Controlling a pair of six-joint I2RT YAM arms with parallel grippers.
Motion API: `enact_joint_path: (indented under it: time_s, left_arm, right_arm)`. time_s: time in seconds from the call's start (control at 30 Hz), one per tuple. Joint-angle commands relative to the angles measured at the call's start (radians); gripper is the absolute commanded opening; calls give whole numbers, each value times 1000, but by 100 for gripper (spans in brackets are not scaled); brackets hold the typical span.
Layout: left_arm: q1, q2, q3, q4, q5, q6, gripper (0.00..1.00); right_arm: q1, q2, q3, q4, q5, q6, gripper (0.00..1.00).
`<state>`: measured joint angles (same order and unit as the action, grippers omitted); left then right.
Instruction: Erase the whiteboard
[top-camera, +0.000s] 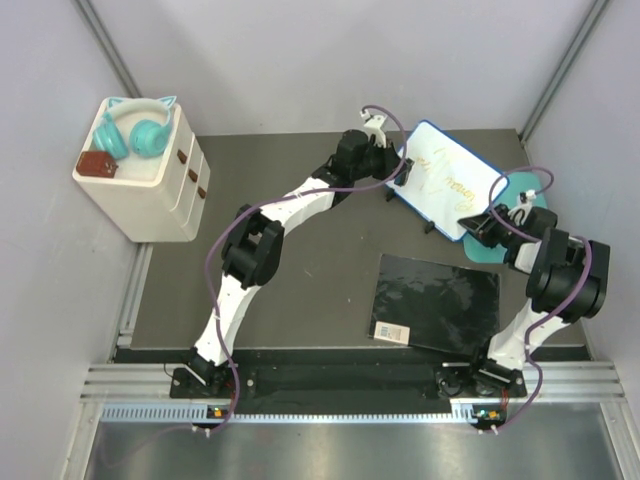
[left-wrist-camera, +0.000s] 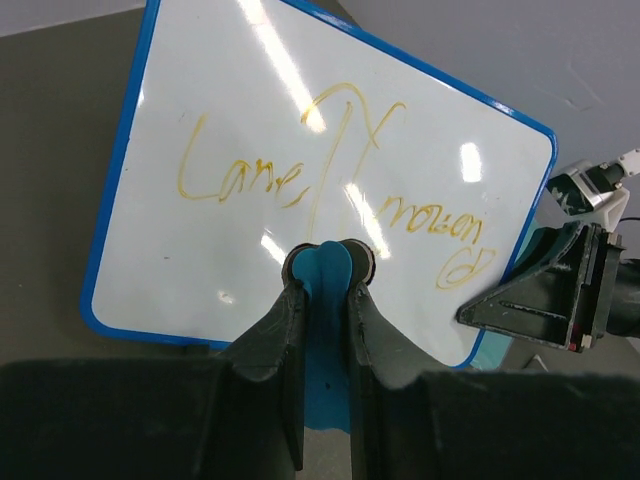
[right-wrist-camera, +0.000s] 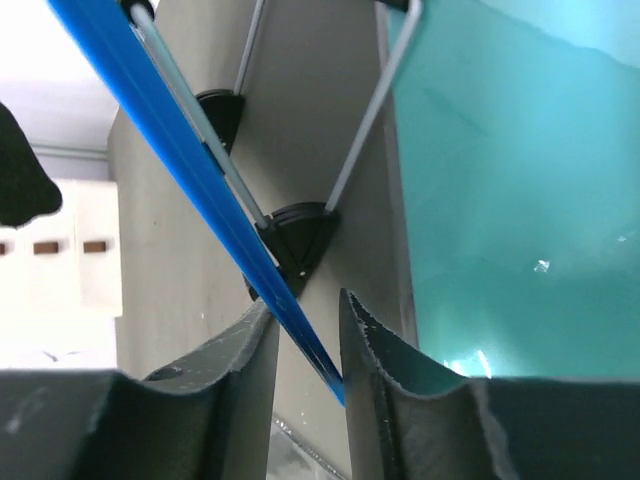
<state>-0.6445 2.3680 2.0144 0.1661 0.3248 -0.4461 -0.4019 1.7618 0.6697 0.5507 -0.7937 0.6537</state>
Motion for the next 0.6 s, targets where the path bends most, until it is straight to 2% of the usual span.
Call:
enact_joint_path:
  time_s: [0.0,0.03,0.23,0.57]
  left_arm:
    - [-3,-7,12,82,-33,-9,0]
    - [-1,-6,14,82,-38,-8,0]
    - [-1,2,17,81,-52,7,0]
    - [-1,19,17,79,-56,12,0]
  right_arm:
    - [43,-31,41,-50,2,-63,23]
    - [46,-35,42,-60,2,-78,16]
    - [58,-65,27,-120,2,-118,0]
    - [123,-165,45,-348,119,-279,0]
